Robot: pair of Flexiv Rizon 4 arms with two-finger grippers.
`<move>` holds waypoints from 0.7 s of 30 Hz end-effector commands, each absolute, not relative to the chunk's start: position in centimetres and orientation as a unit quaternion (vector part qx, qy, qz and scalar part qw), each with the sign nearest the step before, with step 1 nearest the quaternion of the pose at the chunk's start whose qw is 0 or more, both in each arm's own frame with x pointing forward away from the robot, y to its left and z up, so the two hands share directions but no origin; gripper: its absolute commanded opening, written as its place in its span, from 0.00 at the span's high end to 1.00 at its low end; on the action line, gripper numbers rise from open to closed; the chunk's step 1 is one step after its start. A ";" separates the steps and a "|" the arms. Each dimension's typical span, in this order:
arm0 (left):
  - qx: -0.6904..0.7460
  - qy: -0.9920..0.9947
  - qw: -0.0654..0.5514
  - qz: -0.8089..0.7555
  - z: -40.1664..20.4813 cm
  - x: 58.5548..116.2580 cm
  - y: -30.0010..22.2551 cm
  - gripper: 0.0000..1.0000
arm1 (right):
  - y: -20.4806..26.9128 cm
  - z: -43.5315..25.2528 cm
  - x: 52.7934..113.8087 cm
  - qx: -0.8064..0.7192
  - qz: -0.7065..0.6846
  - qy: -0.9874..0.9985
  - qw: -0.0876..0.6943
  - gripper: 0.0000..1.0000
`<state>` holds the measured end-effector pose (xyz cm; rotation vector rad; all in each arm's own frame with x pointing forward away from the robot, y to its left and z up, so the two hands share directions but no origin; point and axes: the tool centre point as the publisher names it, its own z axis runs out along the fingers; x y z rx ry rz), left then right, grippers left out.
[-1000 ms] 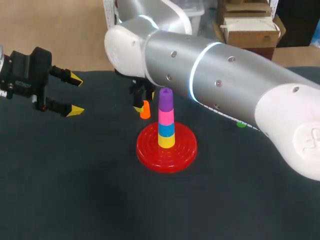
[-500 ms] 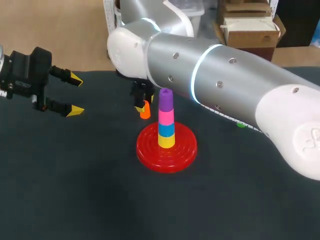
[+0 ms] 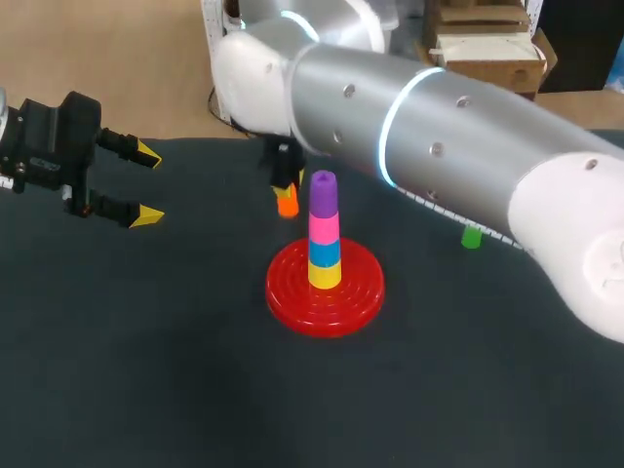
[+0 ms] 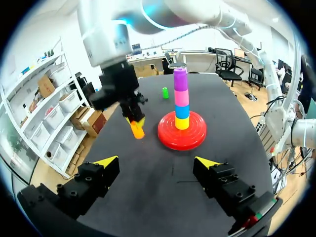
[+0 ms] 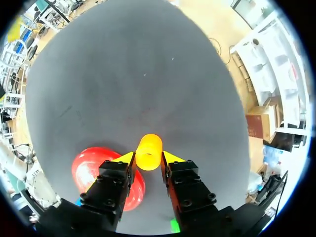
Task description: Pick up and stack the cylinders on the red base in this order: pink,purple,orange,green
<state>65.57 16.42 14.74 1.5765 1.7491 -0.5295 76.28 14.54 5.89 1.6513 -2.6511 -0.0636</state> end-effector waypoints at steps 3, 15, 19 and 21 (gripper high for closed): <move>0.611 0.677 0.356 -0.204 14.7 65.5 16.5 0.00 | 14.2 15.0 77.6 0.555 0.055 -0.825 0.095 1.00; 0.611 0.677 0.356 -0.204 14.7 65.5 16.5 0.00 | 14.0 27.8 73.2 0.691 0.096 -0.716 0.017 1.00; 0.611 0.677 0.356 -0.204 14.7 65.5 16.5 0.00 | 13.1 28.8 70.1 0.704 0.104 -0.703 -0.015 1.00; 0.611 0.677 0.356 -0.204 14.7 65.5 16.5 0.00 | 12.6 29.2 68.8 0.705 0.104 -0.701 -0.027 1.00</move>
